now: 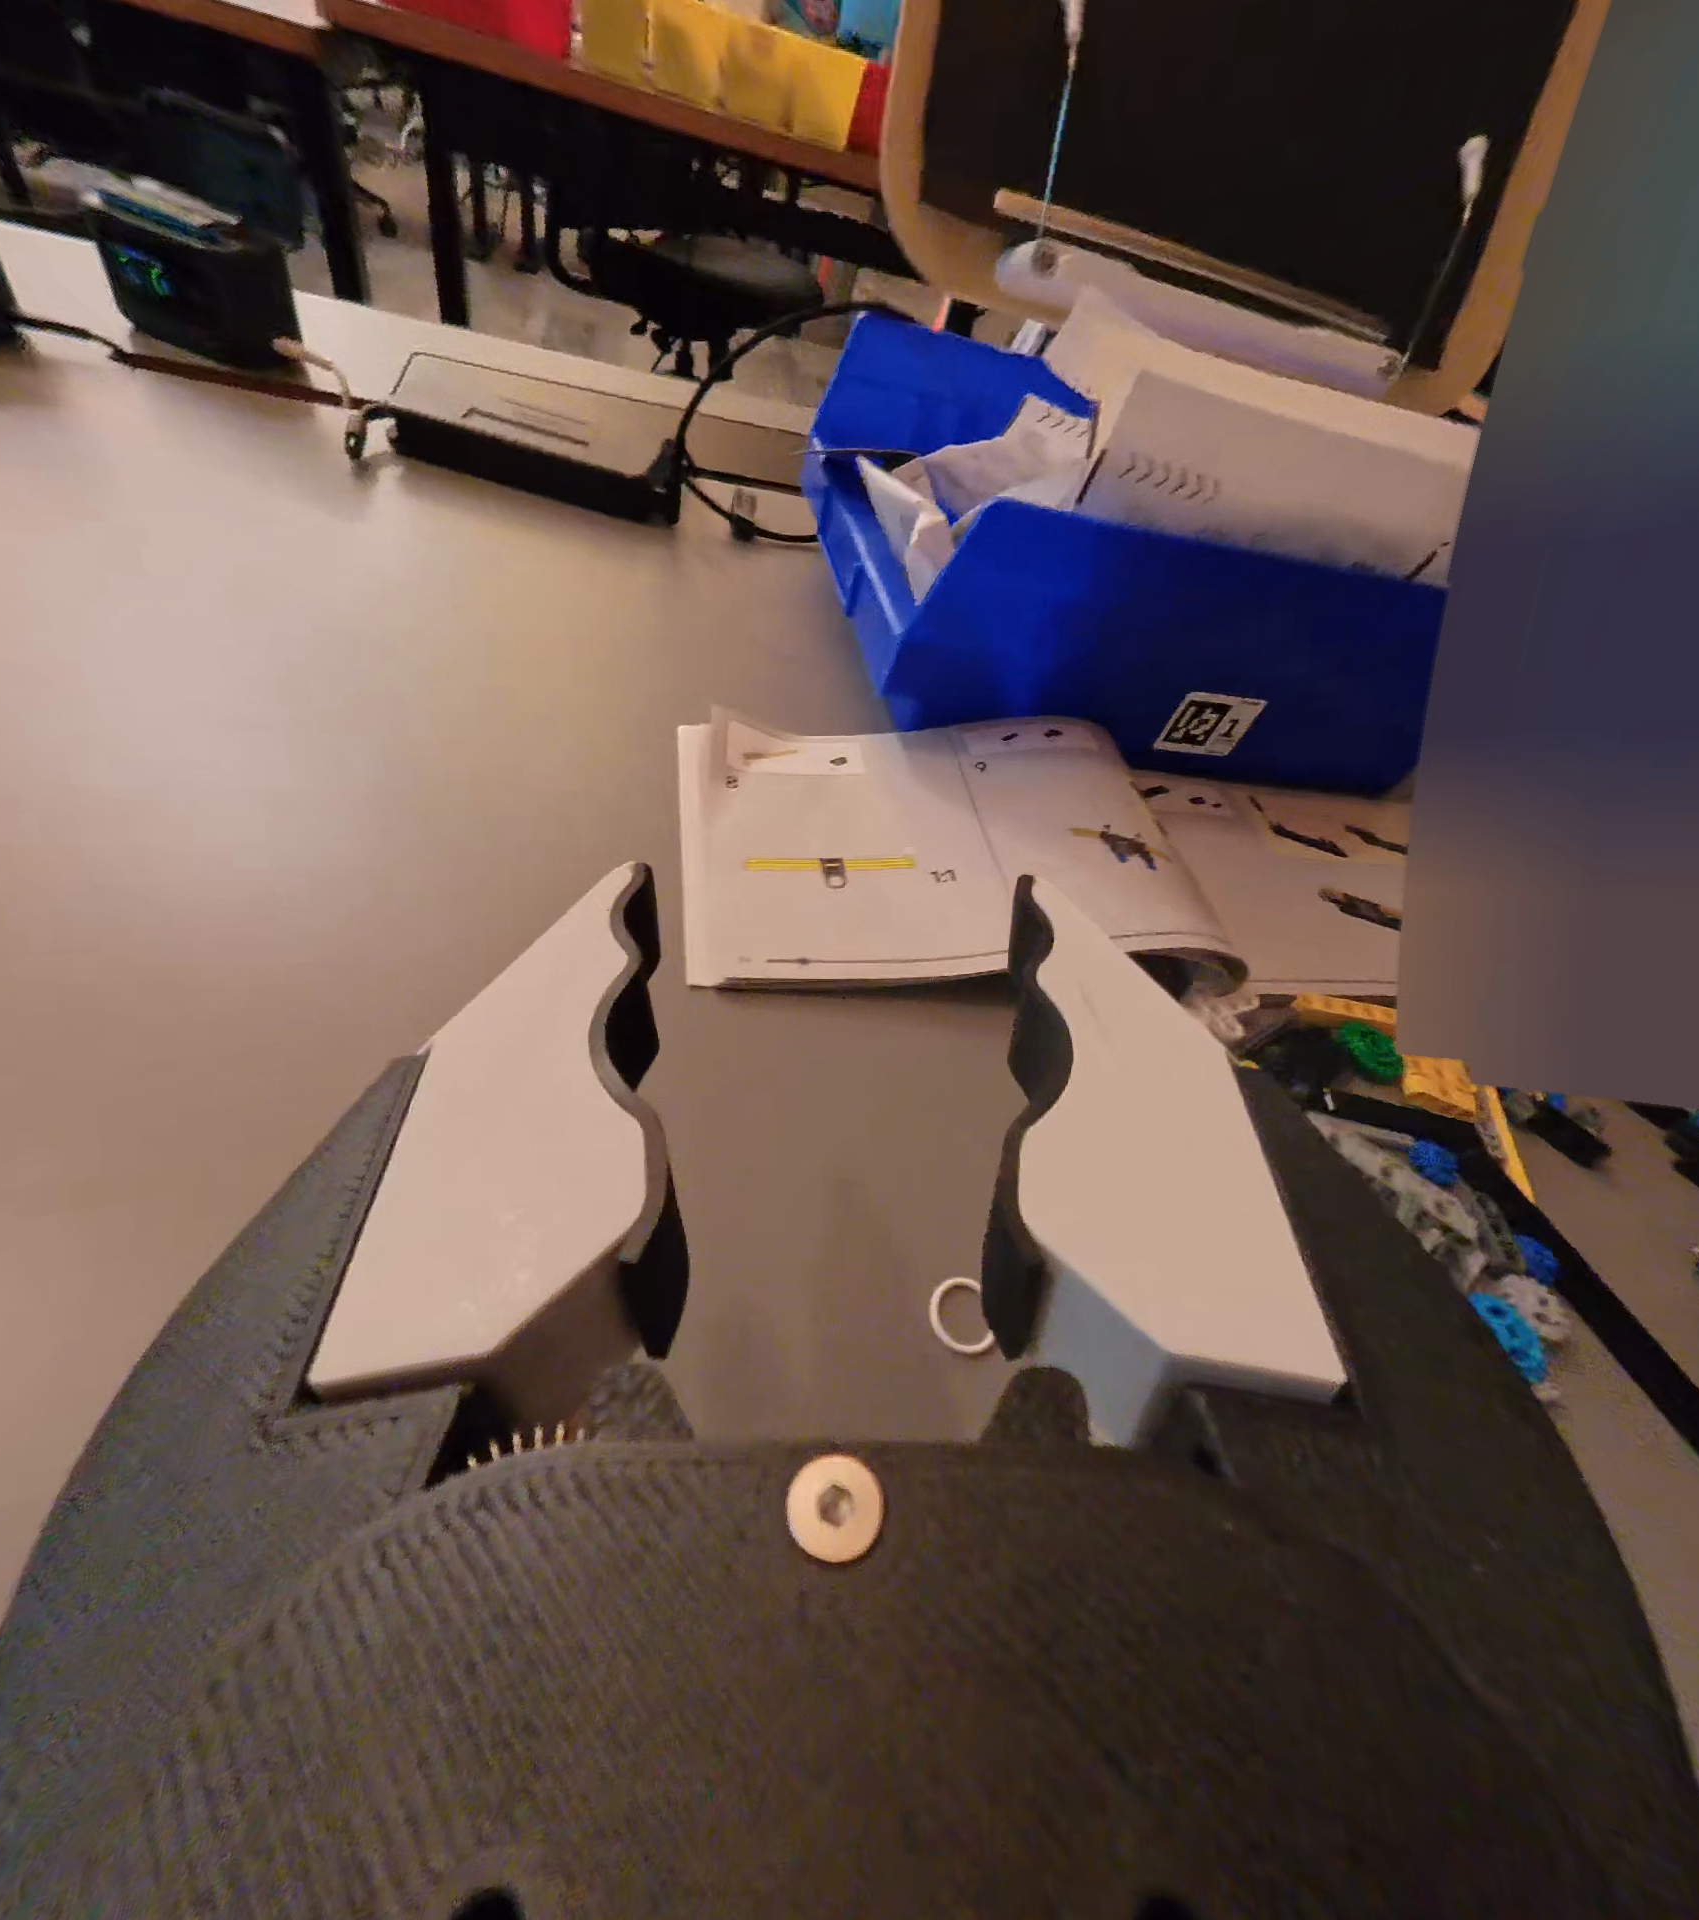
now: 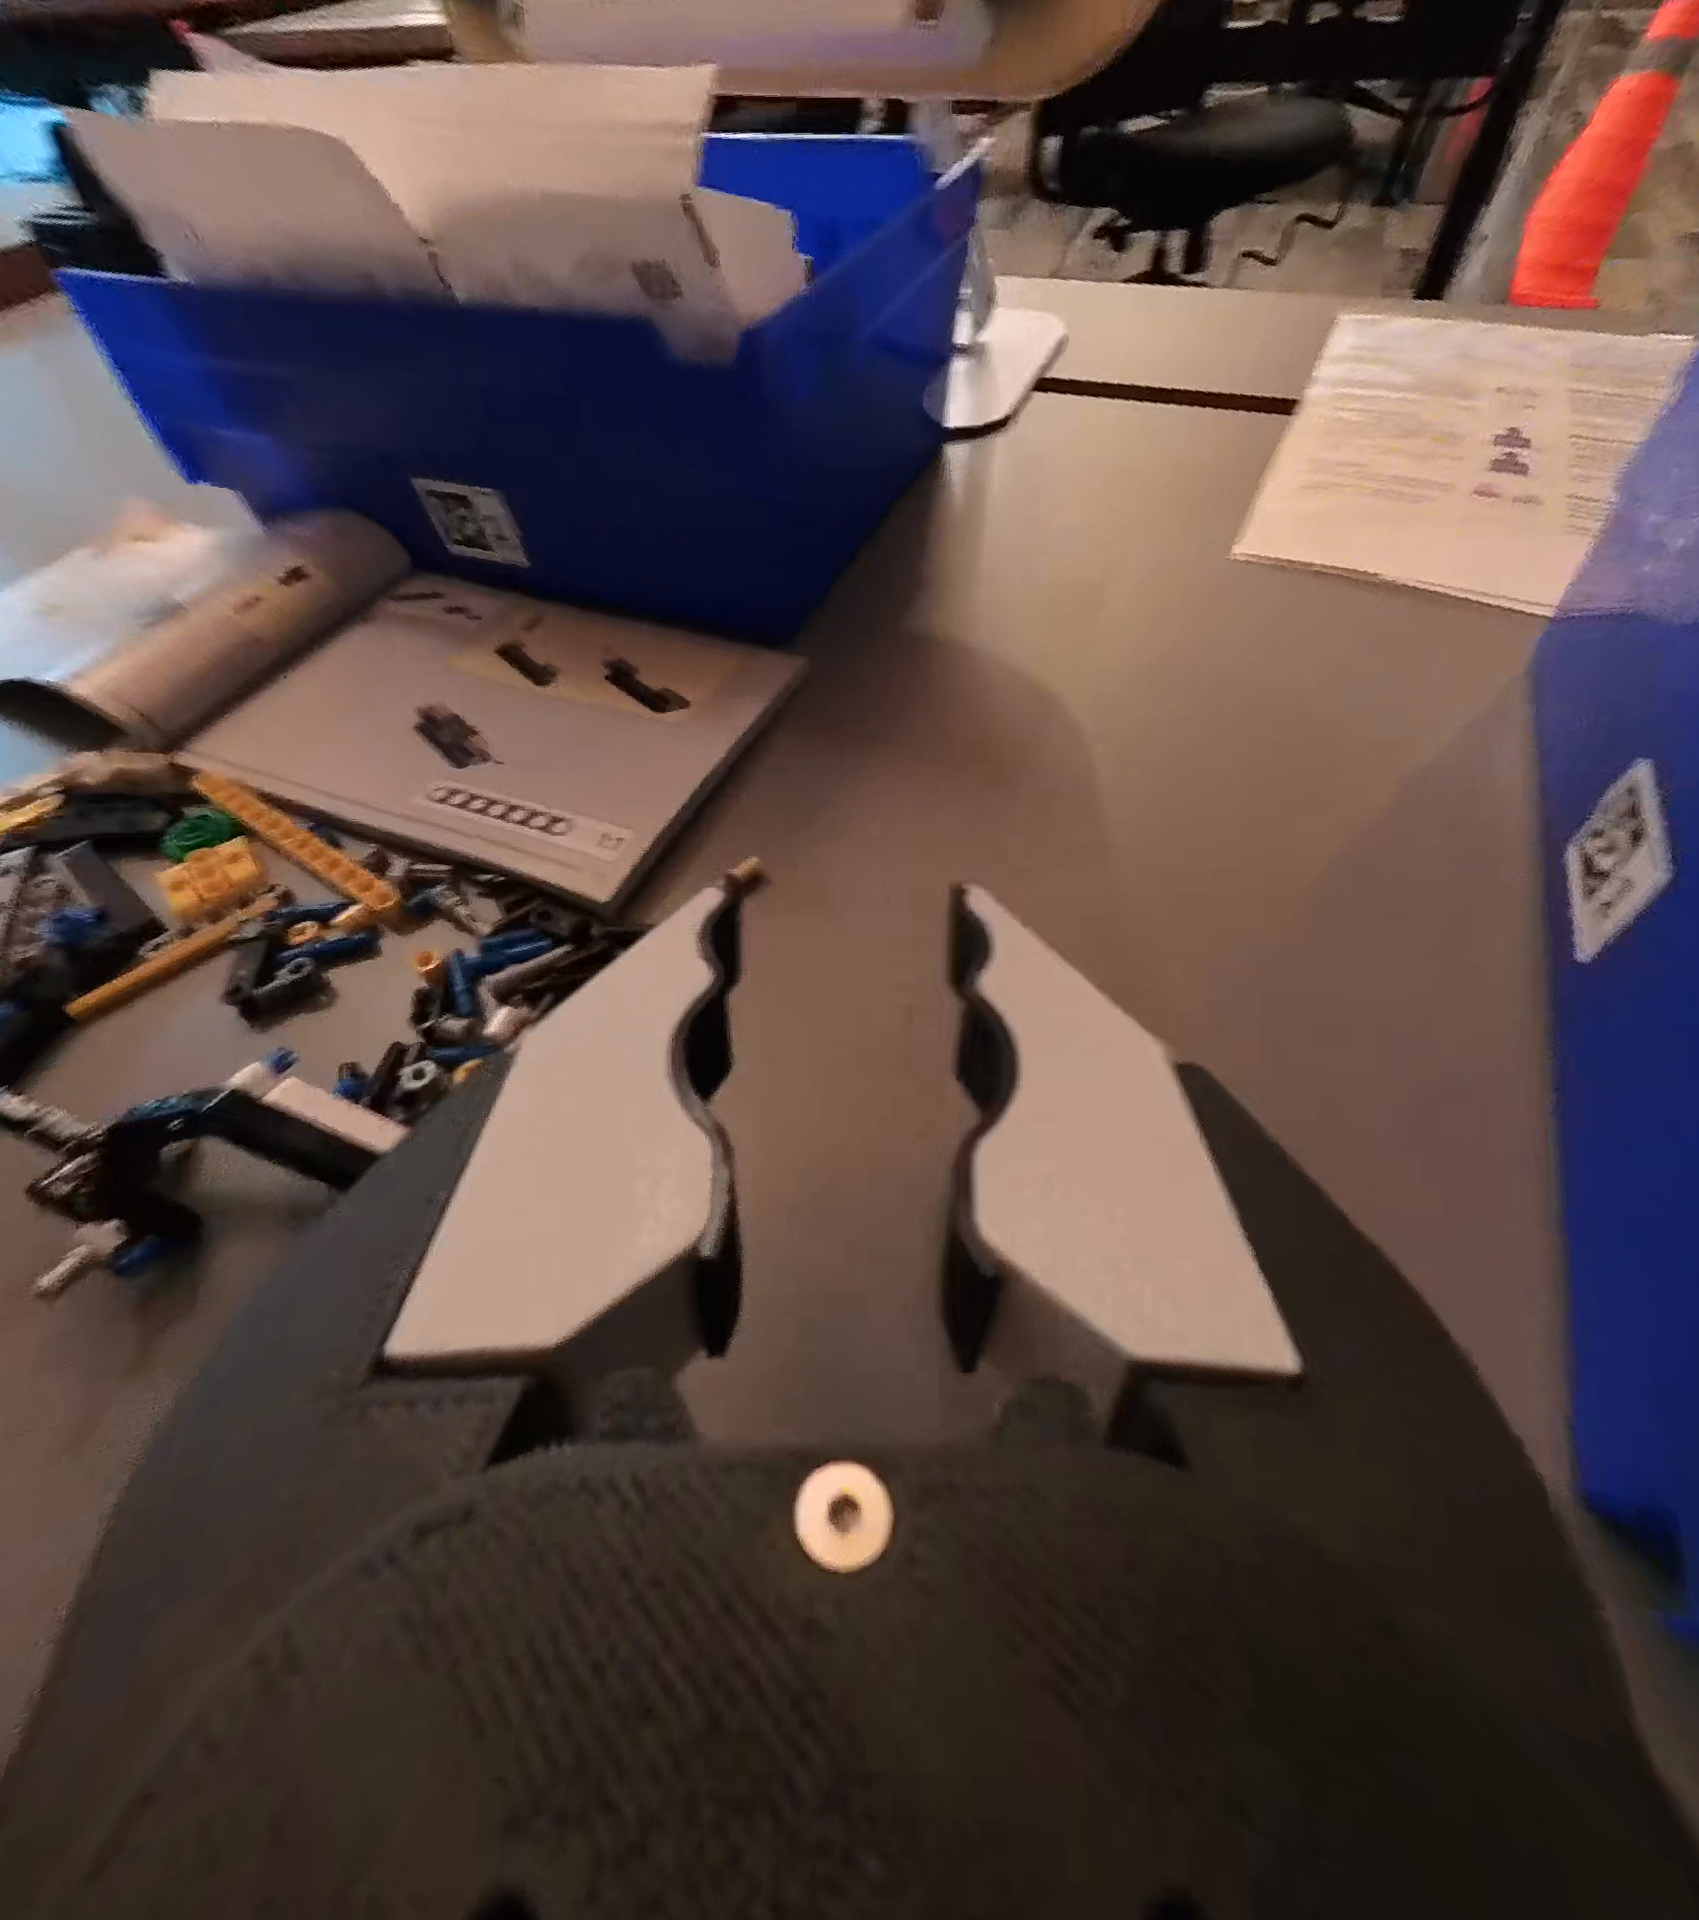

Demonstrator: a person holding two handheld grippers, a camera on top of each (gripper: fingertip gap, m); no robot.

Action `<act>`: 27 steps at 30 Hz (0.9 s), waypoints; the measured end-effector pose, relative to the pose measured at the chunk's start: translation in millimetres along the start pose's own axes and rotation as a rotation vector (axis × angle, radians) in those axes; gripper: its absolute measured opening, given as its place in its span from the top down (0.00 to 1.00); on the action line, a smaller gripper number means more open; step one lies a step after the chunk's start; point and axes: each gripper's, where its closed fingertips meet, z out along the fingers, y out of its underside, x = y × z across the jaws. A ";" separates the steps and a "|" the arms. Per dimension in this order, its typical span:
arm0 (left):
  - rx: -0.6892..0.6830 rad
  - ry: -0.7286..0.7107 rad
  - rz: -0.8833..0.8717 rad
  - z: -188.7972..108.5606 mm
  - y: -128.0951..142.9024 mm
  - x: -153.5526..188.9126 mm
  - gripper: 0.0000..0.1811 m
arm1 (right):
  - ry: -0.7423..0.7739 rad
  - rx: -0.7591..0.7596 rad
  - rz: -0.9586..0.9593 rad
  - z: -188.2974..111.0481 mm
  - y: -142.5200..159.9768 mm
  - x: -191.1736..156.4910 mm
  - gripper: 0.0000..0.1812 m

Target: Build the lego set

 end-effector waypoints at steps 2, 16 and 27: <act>-0.010 -0.004 -0.013 0.4 4.9 -11.0 0.65 | 0.071 0.015 0.028 1.7 -2.8 11.4 0.69; -0.015 0.024 -0.270 2.7 6.5 -44.4 0.73 | 0.109 -0.220 0.149 35.0 26.2 29.9 0.70; 0.010 0.068 -0.197 2.4 2.8 -24.5 0.74 | 0.090 -0.191 0.132 33.6 21.5 25.7 0.72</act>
